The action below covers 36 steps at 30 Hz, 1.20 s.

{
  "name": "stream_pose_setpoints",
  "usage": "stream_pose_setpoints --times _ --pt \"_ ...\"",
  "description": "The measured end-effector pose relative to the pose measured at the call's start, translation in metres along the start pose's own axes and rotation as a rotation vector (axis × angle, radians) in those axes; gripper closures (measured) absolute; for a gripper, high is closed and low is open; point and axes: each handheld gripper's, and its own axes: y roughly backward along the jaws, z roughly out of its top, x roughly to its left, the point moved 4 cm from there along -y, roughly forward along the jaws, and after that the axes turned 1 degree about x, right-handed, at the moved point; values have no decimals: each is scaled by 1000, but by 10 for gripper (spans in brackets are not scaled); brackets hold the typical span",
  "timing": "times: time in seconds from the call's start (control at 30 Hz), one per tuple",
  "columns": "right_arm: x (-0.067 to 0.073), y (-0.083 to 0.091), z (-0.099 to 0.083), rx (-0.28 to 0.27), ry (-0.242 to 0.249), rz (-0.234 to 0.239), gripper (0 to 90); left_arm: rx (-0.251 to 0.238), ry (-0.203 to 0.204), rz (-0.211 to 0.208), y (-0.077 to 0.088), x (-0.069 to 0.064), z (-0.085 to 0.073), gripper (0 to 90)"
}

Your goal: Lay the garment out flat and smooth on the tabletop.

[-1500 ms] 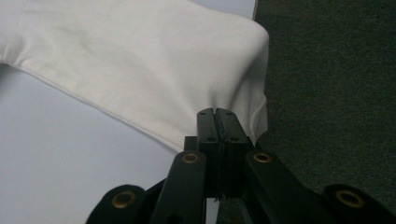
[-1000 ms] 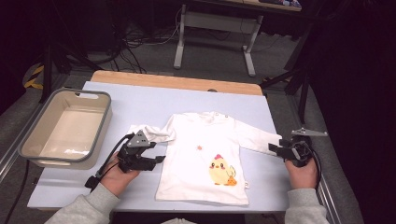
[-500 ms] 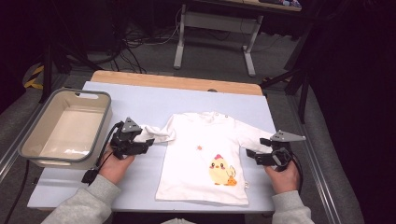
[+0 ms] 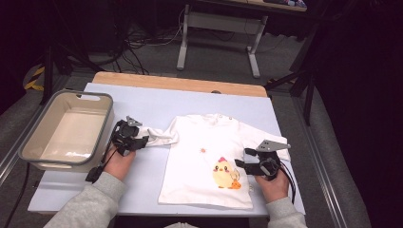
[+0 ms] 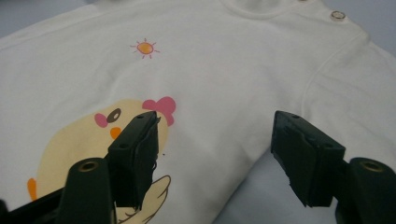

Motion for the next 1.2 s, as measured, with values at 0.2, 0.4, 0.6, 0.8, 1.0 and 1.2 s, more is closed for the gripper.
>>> stream_pose_setpoints --times 0.2,0.4,0.6,0.8,1.0,1.2 --pt "4 -7 -2 16 19 3 349 19 -8 27 -3 0 1 651" --pt "8 -16 -6 44 30 14 354 37 -17 53 0 1 2 860" --pt "9 -19 -8 57 38 15 357 -6 -19 76 19 -4 6 888" --pt "9 -20 -9 55 35 16 353 -50 -37 91 41 -11 6 889" --pt "8 -19 -9 49 29 18 346 -98 -42 130 70 -11 3 889" --pt "9 -19 -9 43 34 21 341 -138 -31 188 97 -5 -6 889"
